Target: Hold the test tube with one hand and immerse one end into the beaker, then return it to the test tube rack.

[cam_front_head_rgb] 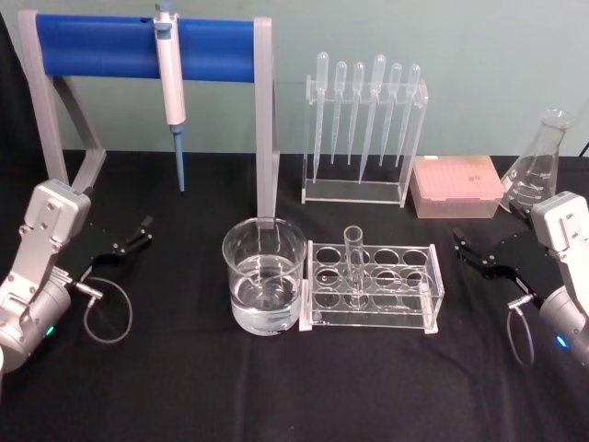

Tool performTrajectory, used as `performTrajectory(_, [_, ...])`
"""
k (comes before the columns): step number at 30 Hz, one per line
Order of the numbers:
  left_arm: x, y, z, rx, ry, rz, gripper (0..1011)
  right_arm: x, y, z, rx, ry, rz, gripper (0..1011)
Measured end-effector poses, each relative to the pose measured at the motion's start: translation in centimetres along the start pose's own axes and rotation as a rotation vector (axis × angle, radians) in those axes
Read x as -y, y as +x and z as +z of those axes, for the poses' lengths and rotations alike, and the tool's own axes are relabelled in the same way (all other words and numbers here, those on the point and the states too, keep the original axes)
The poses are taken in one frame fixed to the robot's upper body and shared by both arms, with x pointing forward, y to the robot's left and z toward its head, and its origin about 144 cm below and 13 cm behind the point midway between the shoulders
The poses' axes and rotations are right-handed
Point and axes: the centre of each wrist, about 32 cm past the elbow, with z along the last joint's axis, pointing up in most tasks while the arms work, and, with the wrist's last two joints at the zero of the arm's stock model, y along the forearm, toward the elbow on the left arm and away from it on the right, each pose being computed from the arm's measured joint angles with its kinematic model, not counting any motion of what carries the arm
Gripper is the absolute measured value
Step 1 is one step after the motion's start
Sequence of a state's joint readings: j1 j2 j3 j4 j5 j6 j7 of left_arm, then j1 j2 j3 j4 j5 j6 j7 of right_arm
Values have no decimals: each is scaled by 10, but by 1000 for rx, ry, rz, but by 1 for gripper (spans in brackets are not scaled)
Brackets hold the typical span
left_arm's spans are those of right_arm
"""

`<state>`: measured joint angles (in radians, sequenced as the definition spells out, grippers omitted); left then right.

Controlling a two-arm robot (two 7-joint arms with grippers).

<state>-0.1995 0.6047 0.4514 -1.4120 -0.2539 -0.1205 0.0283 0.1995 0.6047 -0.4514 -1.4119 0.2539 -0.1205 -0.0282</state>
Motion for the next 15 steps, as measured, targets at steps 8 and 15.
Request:
performTrajectory(8, [0,0,0,0,0,0,1000,0,0,0,0,0,0,1003])
performTrajectory(15, [0,0,0,0,0,0,1000,2,2,5,1,16,8,1003])
